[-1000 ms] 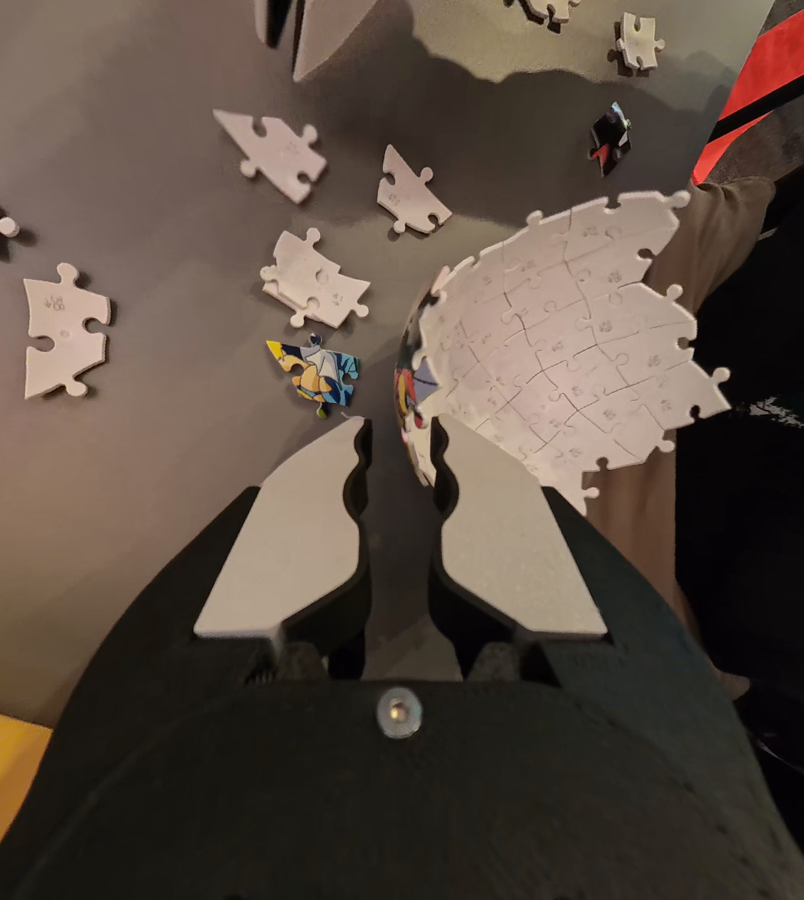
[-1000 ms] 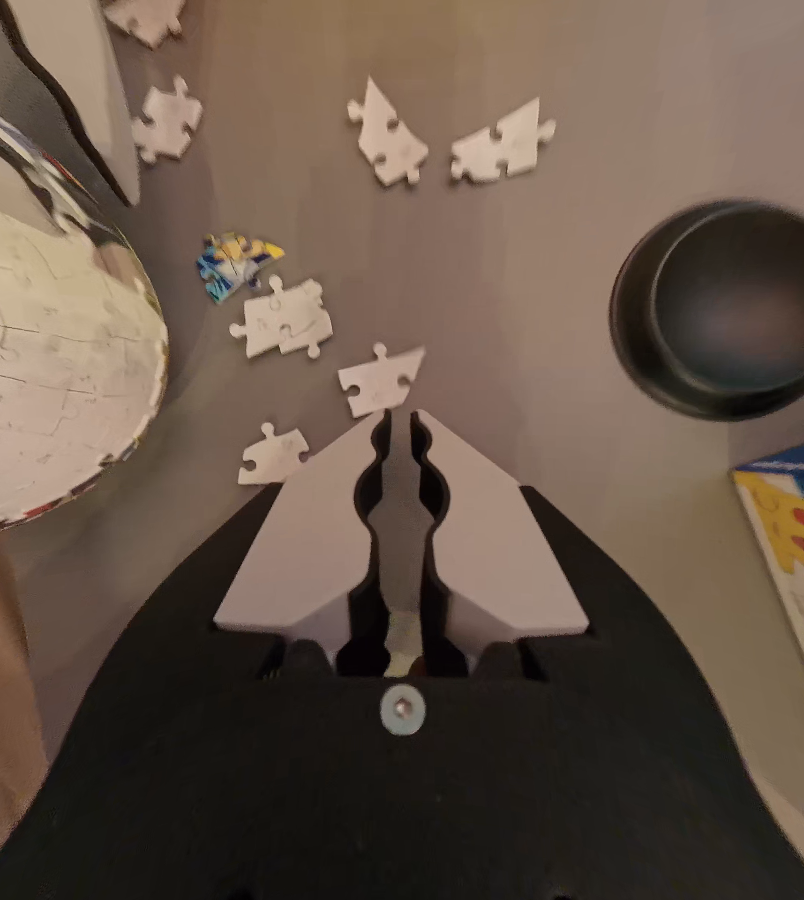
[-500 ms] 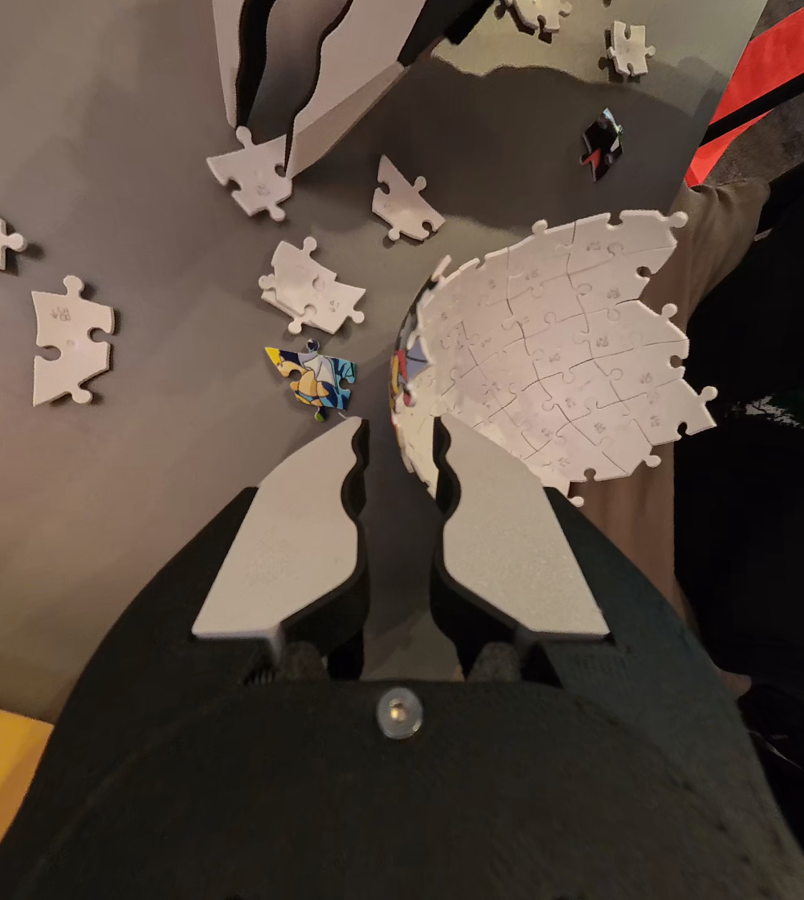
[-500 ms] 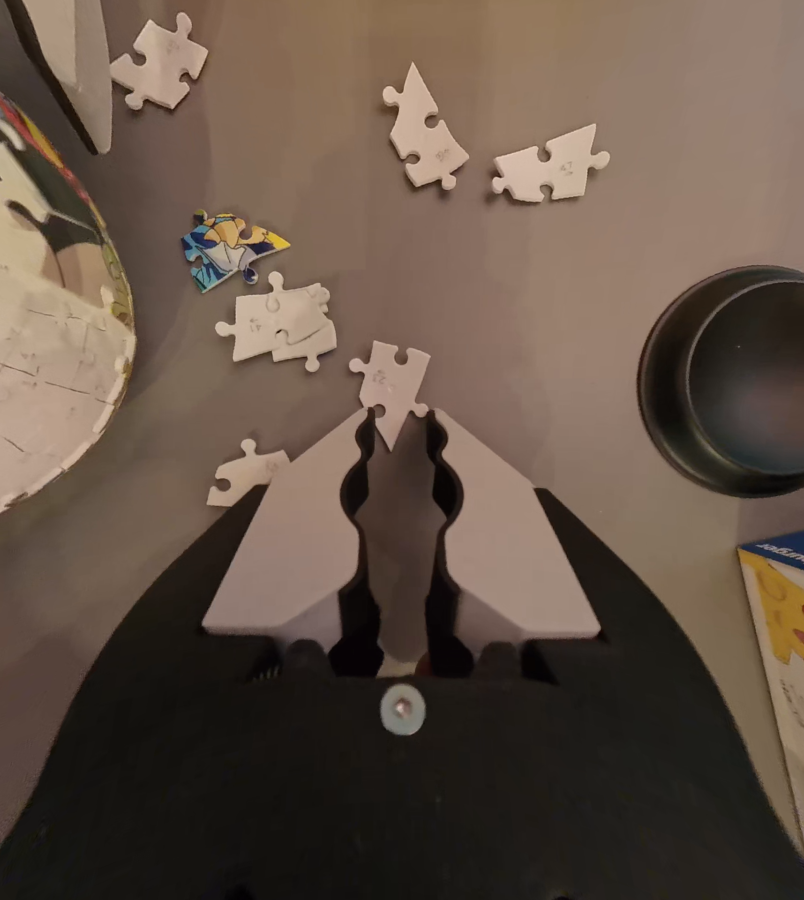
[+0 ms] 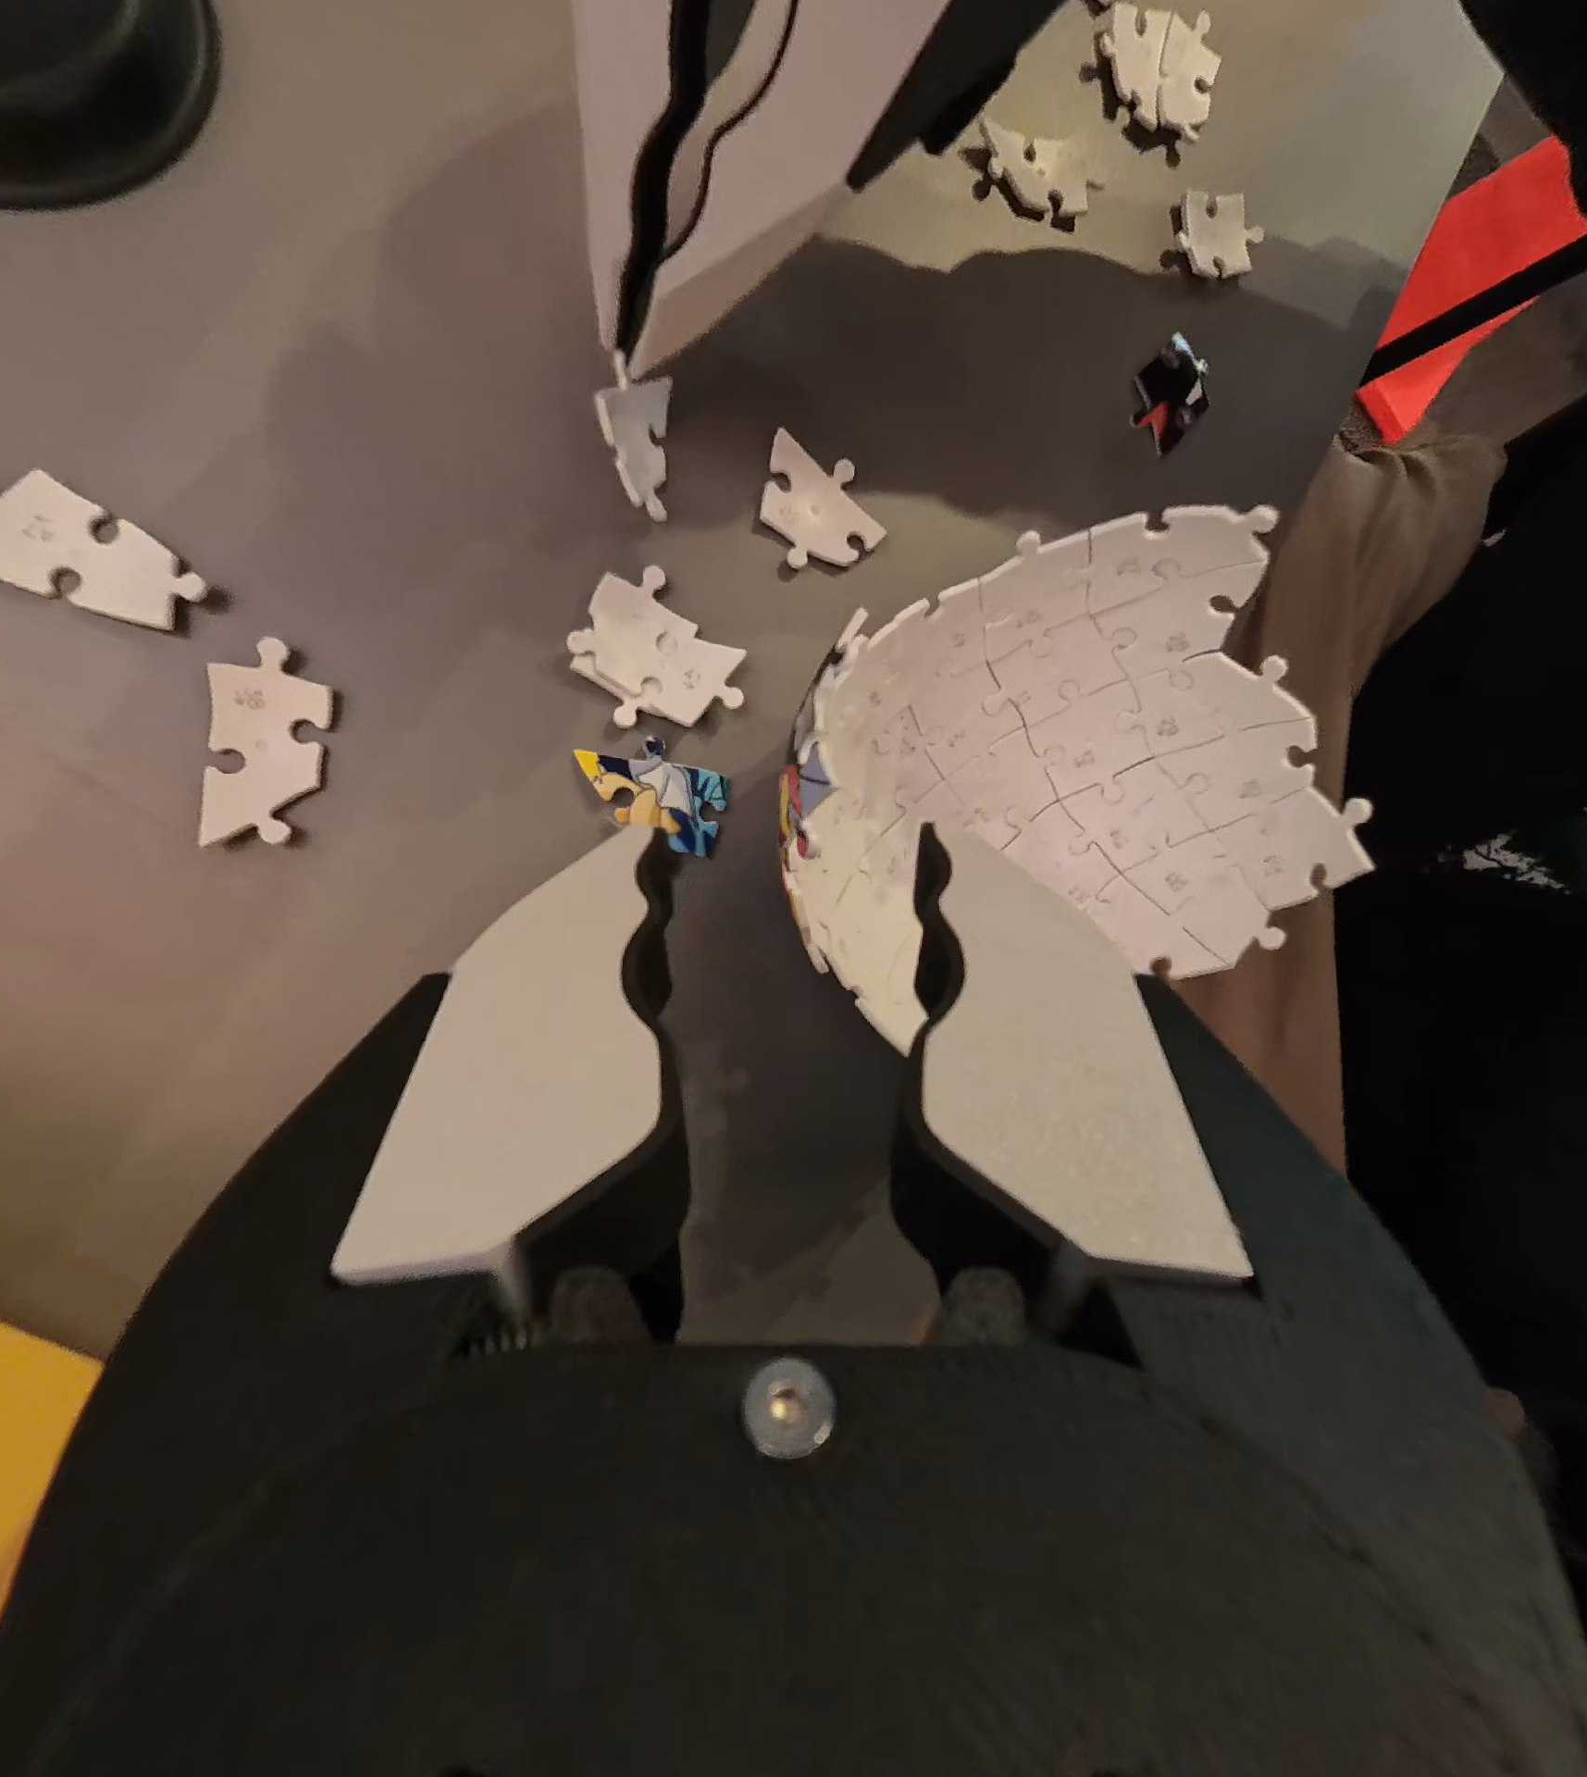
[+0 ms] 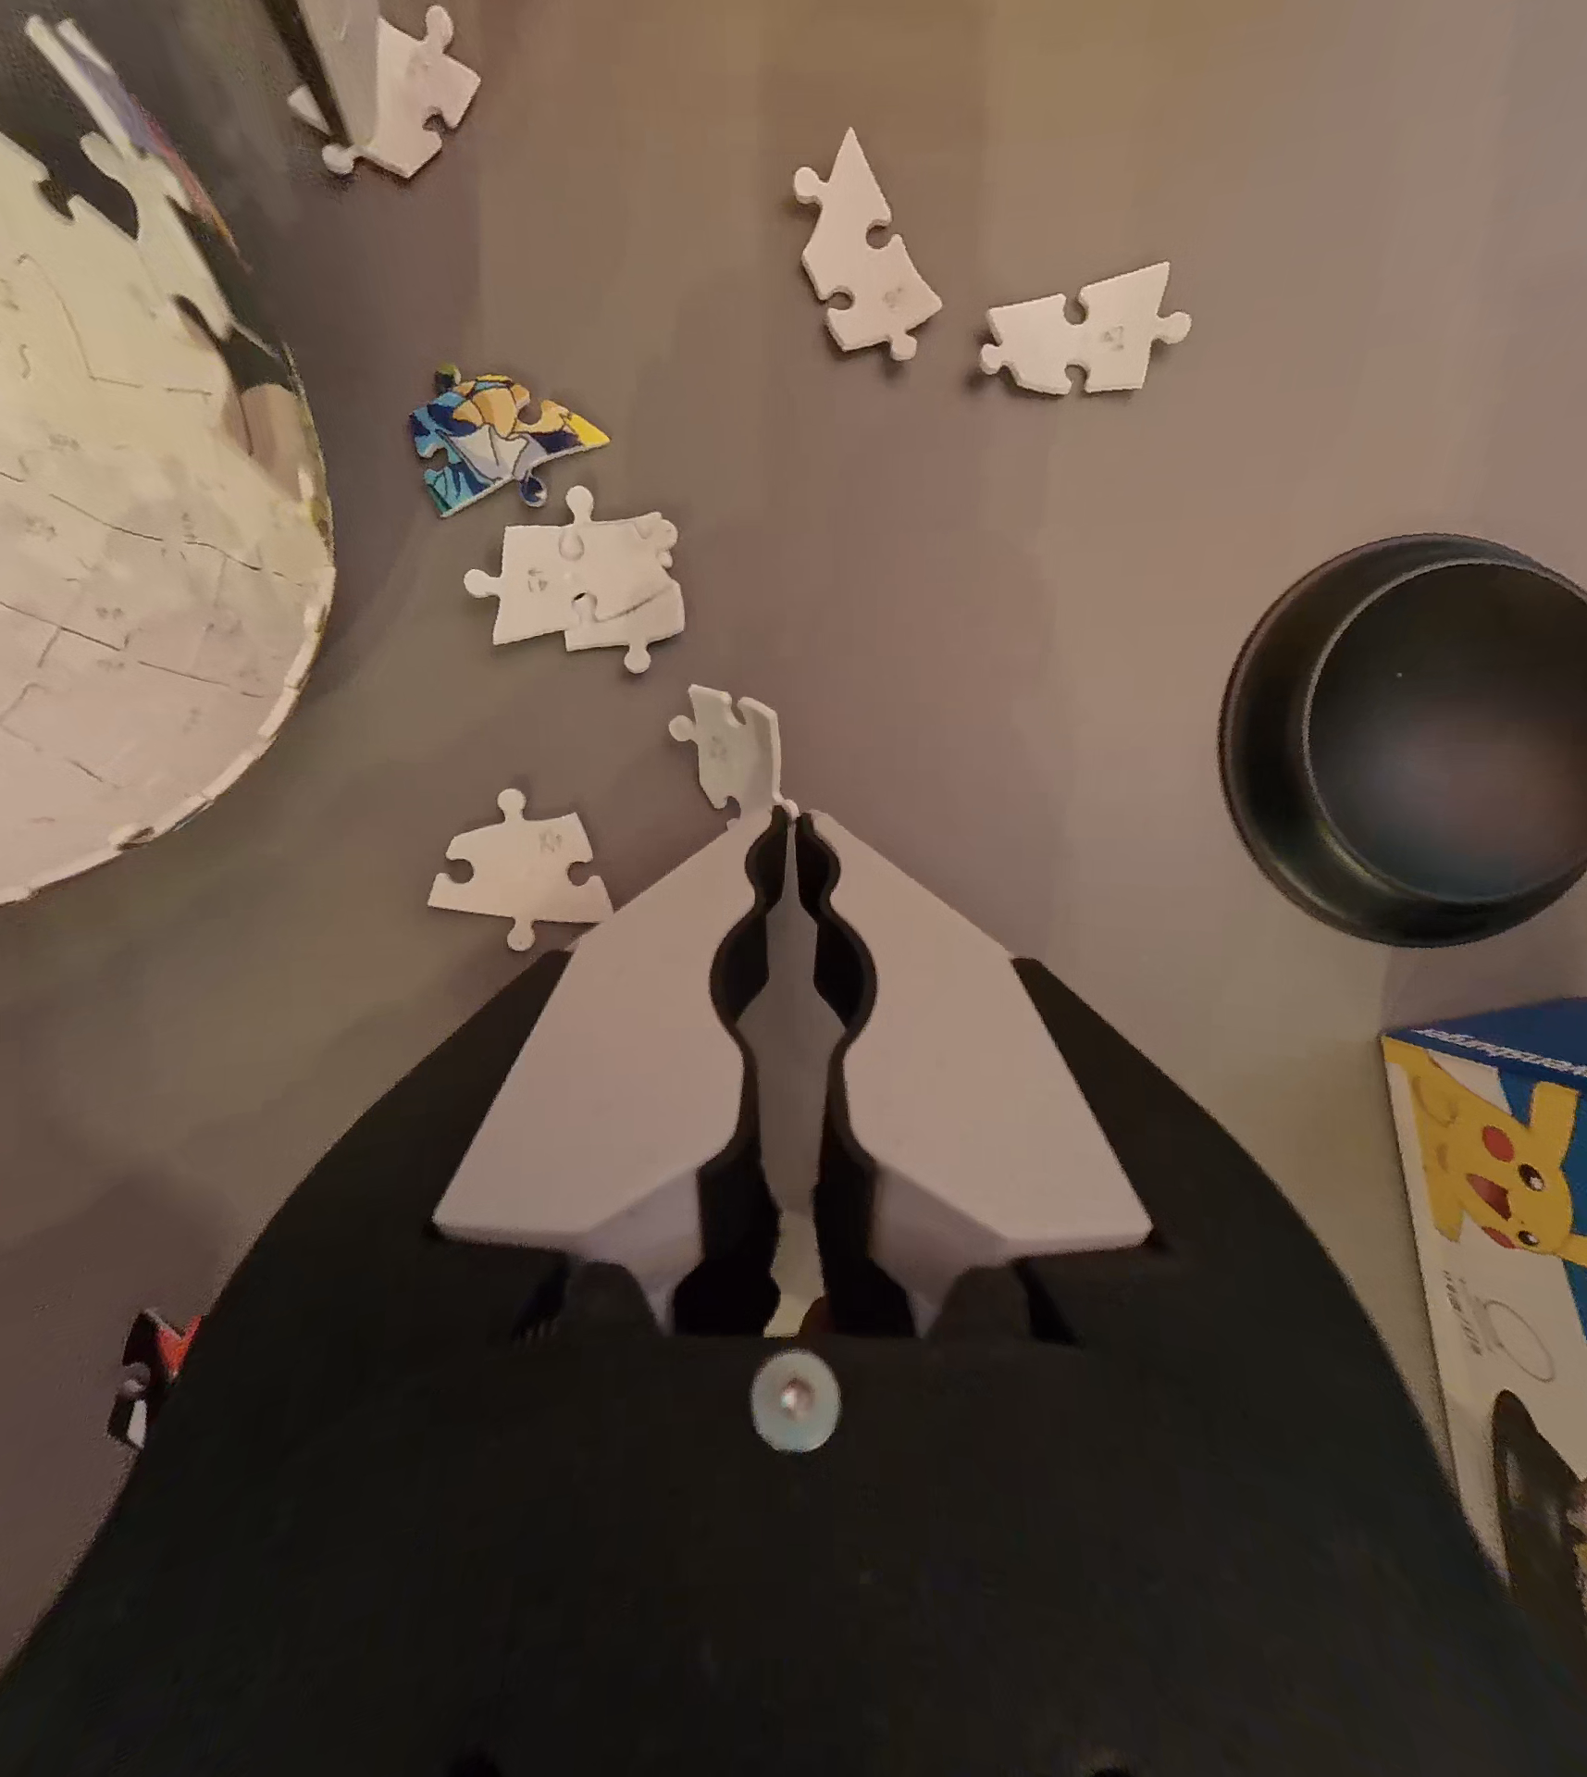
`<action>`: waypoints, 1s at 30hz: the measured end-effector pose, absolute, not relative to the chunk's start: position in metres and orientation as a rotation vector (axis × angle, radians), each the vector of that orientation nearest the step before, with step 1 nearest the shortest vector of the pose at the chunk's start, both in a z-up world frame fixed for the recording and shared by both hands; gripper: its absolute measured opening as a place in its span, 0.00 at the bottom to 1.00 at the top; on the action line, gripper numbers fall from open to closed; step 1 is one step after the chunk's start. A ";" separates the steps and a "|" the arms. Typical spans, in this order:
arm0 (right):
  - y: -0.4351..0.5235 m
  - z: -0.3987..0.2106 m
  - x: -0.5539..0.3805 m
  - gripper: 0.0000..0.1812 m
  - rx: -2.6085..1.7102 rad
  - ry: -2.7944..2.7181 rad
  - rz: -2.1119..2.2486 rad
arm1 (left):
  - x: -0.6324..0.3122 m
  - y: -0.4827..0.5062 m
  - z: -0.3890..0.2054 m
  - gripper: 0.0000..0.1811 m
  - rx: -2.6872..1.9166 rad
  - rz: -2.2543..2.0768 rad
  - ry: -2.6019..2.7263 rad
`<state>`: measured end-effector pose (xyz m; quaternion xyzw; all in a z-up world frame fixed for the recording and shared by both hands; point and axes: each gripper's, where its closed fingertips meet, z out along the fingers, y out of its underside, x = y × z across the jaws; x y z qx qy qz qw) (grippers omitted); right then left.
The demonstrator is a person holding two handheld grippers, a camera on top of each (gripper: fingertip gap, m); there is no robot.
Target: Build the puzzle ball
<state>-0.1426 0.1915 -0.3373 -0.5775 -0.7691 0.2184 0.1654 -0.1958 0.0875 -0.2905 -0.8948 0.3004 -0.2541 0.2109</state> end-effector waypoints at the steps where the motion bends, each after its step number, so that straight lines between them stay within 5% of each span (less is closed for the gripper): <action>1: 0.189 -0.337 -0.142 0.00 -1.638 -2.202 0.626 | -0.196 0.090 -0.287 0.28 -2.474 -0.696 0.831; 8: 0.184 -0.304 -0.145 0.00 -1.558 -2.164 0.648 | -0.185 0.130 -0.245 0.26 -2.302 -0.561 0.829; 20: 0.166 -0.227 -0.147 0.00 -1.362 -2.097 0.645 | -0.149 0.164 -0.239 0.01 -2.248 -0.365 1.079; 30: 0.165 -0.199 -0.149 0.10 -1.511 -1.855 1.012 | -0.152 0.162 -0.201 0.01 -2.007 -0.522 0.814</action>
